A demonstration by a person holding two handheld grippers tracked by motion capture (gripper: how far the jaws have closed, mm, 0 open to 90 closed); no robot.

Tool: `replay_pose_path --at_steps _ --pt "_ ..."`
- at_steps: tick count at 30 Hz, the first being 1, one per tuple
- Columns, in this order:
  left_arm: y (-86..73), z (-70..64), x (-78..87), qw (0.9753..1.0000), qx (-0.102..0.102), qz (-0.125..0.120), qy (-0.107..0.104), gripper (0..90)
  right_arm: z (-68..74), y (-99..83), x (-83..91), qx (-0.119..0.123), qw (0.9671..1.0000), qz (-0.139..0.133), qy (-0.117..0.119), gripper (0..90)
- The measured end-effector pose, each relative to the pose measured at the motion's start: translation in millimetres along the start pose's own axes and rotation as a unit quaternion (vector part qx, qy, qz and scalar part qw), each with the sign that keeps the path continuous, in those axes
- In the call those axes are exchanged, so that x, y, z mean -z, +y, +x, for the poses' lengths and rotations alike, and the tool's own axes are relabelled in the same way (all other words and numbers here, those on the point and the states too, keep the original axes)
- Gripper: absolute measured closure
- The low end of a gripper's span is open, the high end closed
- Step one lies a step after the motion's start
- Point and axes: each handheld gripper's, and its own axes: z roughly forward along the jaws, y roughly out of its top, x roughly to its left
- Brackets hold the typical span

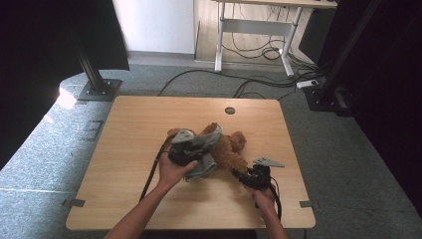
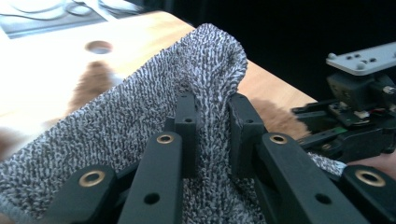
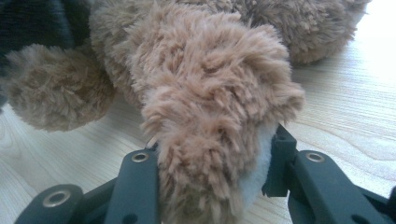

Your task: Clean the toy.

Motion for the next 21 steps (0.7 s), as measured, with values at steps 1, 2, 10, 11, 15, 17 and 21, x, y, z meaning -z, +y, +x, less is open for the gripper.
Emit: replay_pose_path --at_steps 1,2,10,11,15,17,21 --pt "0.6 -2.2 -3.9 1.0 -0.001 0.004 -0.002 75.8 0.2 -0.1 0.0 0.0 1.0 0.0 0.0 58.4" --pt "0.3 -7.2 -13.6 0.9999 -0.004 0.013 -0.007 75.7 0.3 -0.1 0.1 0.0 1.0 0.0 0.0 58.4" --pt "-31.7 -14.1 -47.9 0.9975 0.009 0.065 -0.025 75.8 -0.1 -1.2 1.1 0.004 1.0 0.008 0.0 58.4" --pt "-32.8 -10.9 -45.9 0.9975 0.016 0.064 -0.027 75.8 -0.3 -1.6 0.8 0.004 0.9999 0.01 0.001 58.4" --pt "-34.1 -3.4 -35.2 0.9977 0.013 0.065 -0.017 75.9 -0.4 -1.0 0.3 -0.001 1.0 0.006 0.006 58.4" --pt "-37.2 2.7 -28.5 0.9978 0.017 0.063 -0.014 75.9 -1.0 -0.8 0.8 -0.002 1.0 0.006 0.007 58.4" --pt "-47.2 19.6 -10.3 0.9978 0.036 0.057 0.002 75.8 -1.4 -0.6 1.4 -0.005 0.9999 0.003 0.01 58.4"
